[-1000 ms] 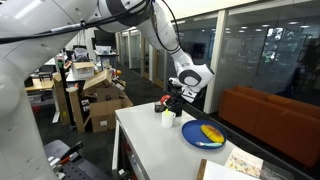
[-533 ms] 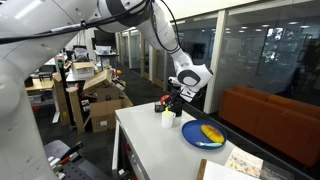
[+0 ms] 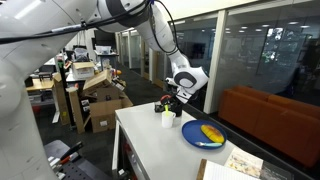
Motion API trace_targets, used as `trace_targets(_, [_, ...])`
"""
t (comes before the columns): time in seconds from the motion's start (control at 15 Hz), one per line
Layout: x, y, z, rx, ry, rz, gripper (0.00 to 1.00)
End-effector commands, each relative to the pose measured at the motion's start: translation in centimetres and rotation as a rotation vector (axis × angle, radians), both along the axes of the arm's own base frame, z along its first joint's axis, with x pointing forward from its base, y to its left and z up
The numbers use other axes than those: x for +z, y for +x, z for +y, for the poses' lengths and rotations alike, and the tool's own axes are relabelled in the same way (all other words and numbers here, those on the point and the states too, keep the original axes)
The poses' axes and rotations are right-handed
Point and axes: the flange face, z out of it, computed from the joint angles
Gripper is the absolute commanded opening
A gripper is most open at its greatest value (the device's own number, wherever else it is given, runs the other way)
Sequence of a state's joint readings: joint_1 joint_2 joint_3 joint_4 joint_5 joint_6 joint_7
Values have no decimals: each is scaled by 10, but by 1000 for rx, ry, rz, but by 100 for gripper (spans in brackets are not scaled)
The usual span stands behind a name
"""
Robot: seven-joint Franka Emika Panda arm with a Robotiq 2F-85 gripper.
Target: Pick up the pen from the cup and put it on the table
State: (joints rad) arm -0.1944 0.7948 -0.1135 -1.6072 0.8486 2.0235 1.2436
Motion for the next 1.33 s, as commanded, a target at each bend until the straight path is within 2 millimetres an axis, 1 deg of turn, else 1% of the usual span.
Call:
trace_targets(0.0, [0, -5, 5, -33, 29, 10, 100])
trace_targets(0.13, [-3, -7, 7, -34, 32, 14, 100])
trace_targets(0.2, [-4, -8, 8, -33, 28, 17, 75])
trace_targets(0.27, [-5, -8, 9, -32, 27, 19, 74])
trace_targets(0.6, [-7, -9, 15, -20, 24, 25, 39])
trace_targets(0.73, [-6, -9, 17, -14, 22, 24, 24])
trace_targets(0.87, [-6, -9, 18, -12, 20, 23, 11])
trace_targets(0.93, [-5, -9, 18, -11, 18, 21, 1])
trace_targets(1.07, [-2, -9, 17, -11, 13, 16, 0])
trace_targets(1.27, [5, -8, 14, -7, 3, 7, 3])
